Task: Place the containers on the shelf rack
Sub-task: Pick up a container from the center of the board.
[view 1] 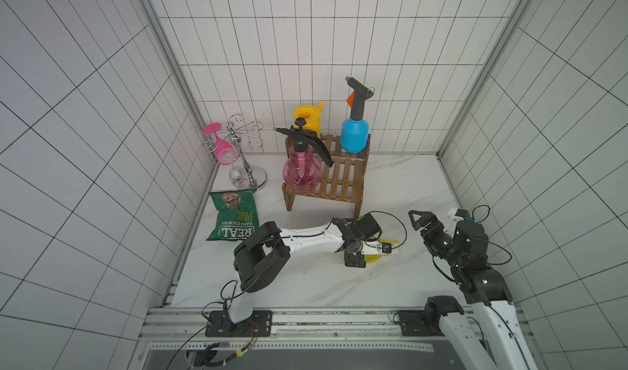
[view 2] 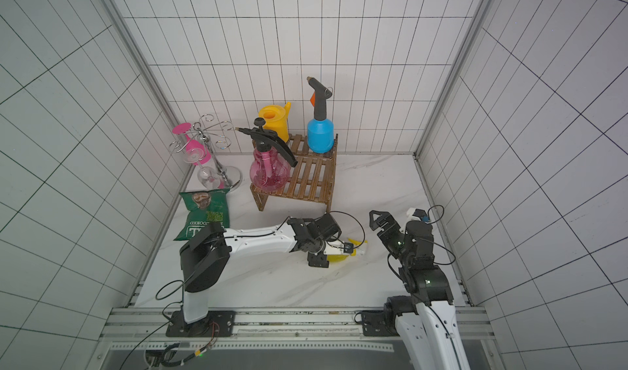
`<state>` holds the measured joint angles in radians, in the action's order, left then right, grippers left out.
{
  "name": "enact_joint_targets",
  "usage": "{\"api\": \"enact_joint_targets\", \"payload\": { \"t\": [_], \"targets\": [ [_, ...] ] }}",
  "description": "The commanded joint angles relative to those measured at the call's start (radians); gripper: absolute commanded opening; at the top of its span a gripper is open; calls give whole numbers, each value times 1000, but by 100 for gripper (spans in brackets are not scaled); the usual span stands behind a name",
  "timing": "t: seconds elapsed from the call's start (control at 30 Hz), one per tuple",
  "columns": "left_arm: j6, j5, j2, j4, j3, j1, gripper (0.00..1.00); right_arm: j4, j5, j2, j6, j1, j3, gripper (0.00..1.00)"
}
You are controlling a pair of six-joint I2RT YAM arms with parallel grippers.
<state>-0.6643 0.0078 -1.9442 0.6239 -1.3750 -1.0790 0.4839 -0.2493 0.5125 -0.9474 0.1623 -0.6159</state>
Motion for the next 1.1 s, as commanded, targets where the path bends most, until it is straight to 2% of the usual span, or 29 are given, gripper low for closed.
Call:
{"api": "enact_joint_targets", "payload": {
  "t": [0.0,0.13,0.27,0.4,0.5,0.57,0.67,0.73,0.77,0.83,0.93,1.07],
  "targets": [
    [43,57,62,-25,61,-4,76,17,-3,-12,34,-18,-40,99],
    [119,153,206,-105,188,35,74,60,21,-14,114,-25,-82,99],
    [245,303,427,-213,356,133,72,60,2,1,189,-32,-122,99],
    [393,487,685,-368,537,268,72,-51,-135,44,200,-35,-118,99],
    [490,536,861,-472,638,338,72,-232,-257,81,90,-35,-90,99],
    [515,510,955,-503,678,349,72,-385,-334,115,-18,-35,-71,100],
    [524,452,1021,-506,685,347,72,-554,-432,181,-184,-20,-76,98],
    [480,418,1028,-502,670,344,71,-537,-458,213,-197,28,-127,97],
    [462,364,1027,-492,658,329,71,-491,-457,223,-175,62,-164,97],
    [401,231,1009,-456,612,278,71,-375,-426,248,-117,144,-243,97],
    [315,62,961,-424,561,200,71,-179,-299,268,-41,273,-344,97],
    [280,-80,909,-422,525,140,70,-18,-93,288,-71,368,-392,94]
  ]
}}
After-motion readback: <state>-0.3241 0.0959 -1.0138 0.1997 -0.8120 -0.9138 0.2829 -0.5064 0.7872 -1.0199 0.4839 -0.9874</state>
